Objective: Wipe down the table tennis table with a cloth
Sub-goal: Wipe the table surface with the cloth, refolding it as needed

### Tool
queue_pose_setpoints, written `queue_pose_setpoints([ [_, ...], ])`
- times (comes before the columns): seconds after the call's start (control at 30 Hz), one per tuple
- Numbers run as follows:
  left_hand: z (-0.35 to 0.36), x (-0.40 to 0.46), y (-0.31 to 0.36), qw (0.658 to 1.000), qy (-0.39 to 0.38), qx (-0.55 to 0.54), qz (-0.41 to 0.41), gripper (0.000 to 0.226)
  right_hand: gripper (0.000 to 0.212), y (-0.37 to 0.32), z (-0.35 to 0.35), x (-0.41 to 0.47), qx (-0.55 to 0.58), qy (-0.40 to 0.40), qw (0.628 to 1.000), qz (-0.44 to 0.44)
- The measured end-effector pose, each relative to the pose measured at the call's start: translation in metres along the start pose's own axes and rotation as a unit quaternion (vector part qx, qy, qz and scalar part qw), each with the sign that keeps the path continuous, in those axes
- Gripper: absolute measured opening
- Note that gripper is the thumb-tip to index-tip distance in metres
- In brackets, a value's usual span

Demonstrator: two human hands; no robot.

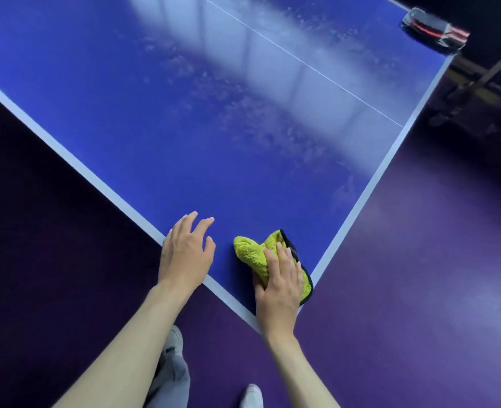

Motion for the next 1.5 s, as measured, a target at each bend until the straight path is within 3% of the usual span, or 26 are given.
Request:
queue_pose_setpoints([
  [0.1, 0.002, -0.034, -0.005, 1.000, 0.007, 0.008, -0.027, 0.048, 0.078, -0.017, 0.000, -0.044, 0.013, -0.030, 0.998, -0.053],
  [0.3, 0.010, -0.074, 0.007, 0.998, 0.002, 0.025, -0.049, 0.049, 0.053, -0.011, -0.004, -0.052, -0.001, -0.078, 0.985, -0.151],
  [0.43, 0.014, -0.073, 0.007, 0.998, 0.011, 0.031, -0.057, 0.050, 0.064, 0.005, -0.007, -0.017, -0.020, -0.086, 0.977, -0.193],
  [0.63, 0.011, -0.040, 0.000, 0.999, 0.023, 0.014, -0.044, 0.050, 0.060, 0.063, -0.018, 0.113, 0.009, -0.013, 0.998, -0.064],
  [0.87, -0.011, 0.024, -0.031, 0.998, 0.062, 0.001, -0.022, 0.047, 0.052, 0.104, -0.013, 0.293, -0.034, 0.059, 0.998, 0.011],
  [1.03, -0.031, 0.056, -0.065, 0.997, 0.068, -0.026, -0.030, 0.046, 0.056, 0.091, -0.005, 0.311, -0.003, 0.099, 0.989, 0.106],
  [1.1, -0.043, 0.063, -0.077, 0.996, 0.073, -0.043, -0.039, 0.045, 0.056, 0.049, 0.012, 0.281, 0.005, 0.073, 0.996, 0.060],
  [1.23, -0.070, 0.076, -0.086, 0.992, 0.096, -0.068, -0.036, 0.043, 0.056, -0.053, 0.049, 0.175, 0.035, -0.010, 0.993, -0.111],
  [1.37, -0.084, 0.093, -0.081, 0.992, 0.106, -0.065, -0.019, 0.042, 0.050, -0.148, 0.087, 0.068, 0.034, -0.129, 0.946, -0.296],
  [1.5, -0.083, 0.098, -0.084, 0.993, 0.100, -0.058, -0.034, 0.041, 0.048, -0.162, 0.101, 0.050, 0.006, -0.191, 0.896, -0.400],
])
Point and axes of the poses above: each hand's wrist, its own x-axis towards the middle knuckle, its own z-axis out of the palm, y = z × x, the point moved 9 cm from there along x, towards the middle knuckle, and after that the axes turned 1 degree about -z, right-handed, at the moved point
